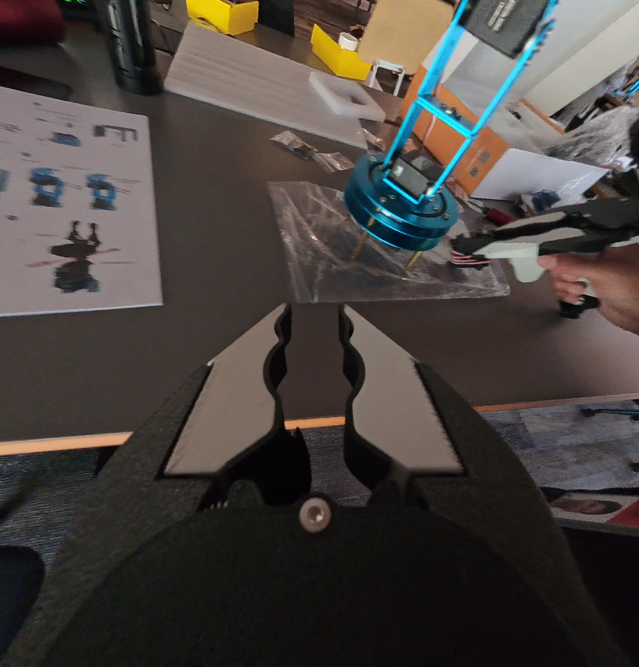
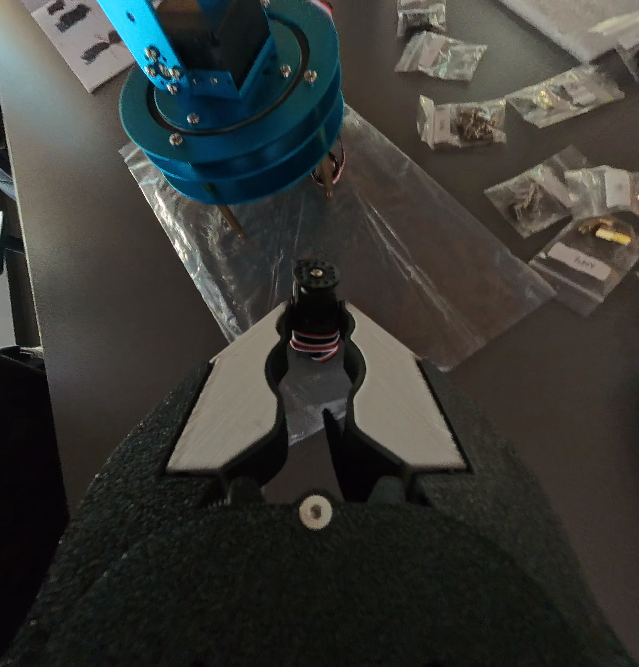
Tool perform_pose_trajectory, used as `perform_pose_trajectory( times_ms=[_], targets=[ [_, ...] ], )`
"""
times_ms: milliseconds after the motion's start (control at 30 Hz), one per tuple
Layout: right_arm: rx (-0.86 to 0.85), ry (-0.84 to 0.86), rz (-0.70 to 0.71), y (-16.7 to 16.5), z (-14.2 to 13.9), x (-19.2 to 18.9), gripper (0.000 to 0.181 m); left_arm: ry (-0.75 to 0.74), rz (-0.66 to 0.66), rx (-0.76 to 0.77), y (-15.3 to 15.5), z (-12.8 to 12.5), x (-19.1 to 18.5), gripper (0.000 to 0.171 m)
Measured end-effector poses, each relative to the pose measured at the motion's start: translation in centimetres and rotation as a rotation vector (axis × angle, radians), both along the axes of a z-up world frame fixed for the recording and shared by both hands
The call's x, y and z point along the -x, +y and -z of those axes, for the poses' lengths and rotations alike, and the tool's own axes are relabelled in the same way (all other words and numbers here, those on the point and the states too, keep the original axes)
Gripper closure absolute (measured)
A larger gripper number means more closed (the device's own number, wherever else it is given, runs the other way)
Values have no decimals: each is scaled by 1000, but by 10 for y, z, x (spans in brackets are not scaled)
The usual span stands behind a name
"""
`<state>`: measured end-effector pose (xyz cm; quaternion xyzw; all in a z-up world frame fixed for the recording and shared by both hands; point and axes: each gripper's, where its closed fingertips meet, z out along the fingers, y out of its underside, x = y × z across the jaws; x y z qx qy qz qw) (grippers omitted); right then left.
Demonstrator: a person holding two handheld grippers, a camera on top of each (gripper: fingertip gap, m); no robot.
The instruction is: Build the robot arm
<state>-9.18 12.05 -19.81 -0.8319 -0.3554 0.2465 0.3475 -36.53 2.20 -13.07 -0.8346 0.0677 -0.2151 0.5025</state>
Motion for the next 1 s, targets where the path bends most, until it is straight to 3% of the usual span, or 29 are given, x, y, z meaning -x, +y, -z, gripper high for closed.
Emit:
perform_pose_trajectory(
  times_ms=[300,367,567,633,733,900,1000],
  targets=[
    [71,11,152,-11,7,-7,155,97,126,6,46,6,100,147],
    [68,19,249,-10,2,-11,144,133,134,2,59,6,133,147],
    [-151,25,667,-33,-74,-7,138,192,179,-15,93,21,216,147],
    [-227,33,728,-45,-96,28,140,189,210,21,102,31,232,148],
    [-247,99,694,-53,-104,111,142,184,252,44,114,38,247,148],
    [-141,99,442,-44,-71,253,142,222,307,68,120,49,269,147],
    [-80,125,315,-35,-53,314,143,192,308,80,121,52,277,148]
  ],
)
